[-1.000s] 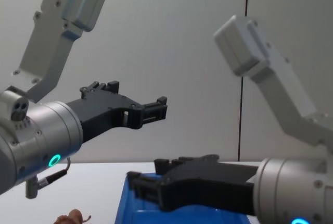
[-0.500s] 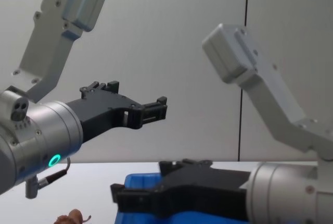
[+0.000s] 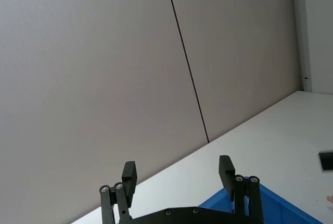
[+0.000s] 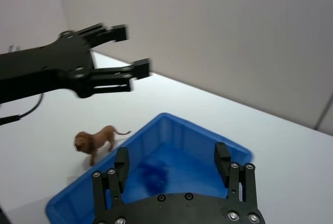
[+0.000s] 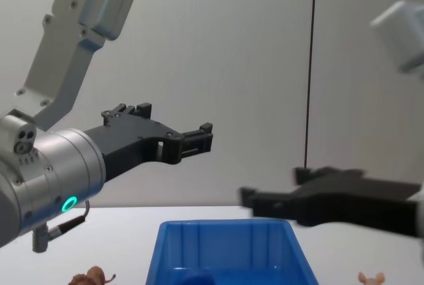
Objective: Pick up the two dolls from the table and place them into the box.
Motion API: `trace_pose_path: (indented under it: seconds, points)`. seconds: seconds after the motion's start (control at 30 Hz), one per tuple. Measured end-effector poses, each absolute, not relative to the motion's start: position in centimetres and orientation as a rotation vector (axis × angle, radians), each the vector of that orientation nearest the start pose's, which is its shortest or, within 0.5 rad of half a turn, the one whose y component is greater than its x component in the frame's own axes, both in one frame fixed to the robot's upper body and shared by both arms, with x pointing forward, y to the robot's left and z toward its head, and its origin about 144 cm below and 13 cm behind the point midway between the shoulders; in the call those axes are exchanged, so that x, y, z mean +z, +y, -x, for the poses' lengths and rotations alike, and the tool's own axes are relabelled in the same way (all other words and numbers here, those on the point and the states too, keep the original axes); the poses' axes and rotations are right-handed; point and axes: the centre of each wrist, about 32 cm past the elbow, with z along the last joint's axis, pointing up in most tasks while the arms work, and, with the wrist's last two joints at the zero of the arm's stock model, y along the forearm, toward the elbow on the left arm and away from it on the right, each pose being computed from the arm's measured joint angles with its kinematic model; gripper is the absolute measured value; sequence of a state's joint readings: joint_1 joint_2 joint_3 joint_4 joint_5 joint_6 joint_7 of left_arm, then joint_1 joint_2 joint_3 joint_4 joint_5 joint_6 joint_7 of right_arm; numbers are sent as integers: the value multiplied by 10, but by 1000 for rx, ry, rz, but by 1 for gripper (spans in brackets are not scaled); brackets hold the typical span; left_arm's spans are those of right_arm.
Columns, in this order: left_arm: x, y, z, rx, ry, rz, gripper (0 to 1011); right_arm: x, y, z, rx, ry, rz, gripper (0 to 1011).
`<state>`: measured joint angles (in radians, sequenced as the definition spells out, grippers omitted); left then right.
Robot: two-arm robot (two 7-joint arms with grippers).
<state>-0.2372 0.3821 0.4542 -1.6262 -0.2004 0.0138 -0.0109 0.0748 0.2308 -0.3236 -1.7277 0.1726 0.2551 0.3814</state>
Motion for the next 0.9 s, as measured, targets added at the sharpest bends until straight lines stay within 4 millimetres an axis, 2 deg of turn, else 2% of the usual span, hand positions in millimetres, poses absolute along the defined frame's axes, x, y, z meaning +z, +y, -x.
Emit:
trace_pose_path:
  seconds: [0.07,0.1,0.3,0.63,0.9]
  points:
    - [1204,198,-492,1124,-268,-61,1001,1200,-201,-458,-887,26,112,1001]
    - [1204,198,-492,1124,-268,-61,1001,1200,-201,-458,-887,26,112,1001]
    - [1204,198,-492,1124,-268,-61,1001,1208,-229,-449,-951,46,88,1001]
    - [1204,198,-492,1124,-268,-61,1001,1213,-256,-428,-990,116,103,1001]
    - [1204,198,-492,1124,-268,-61,1001,1212,-269,-411,-1008,174,141,1001]
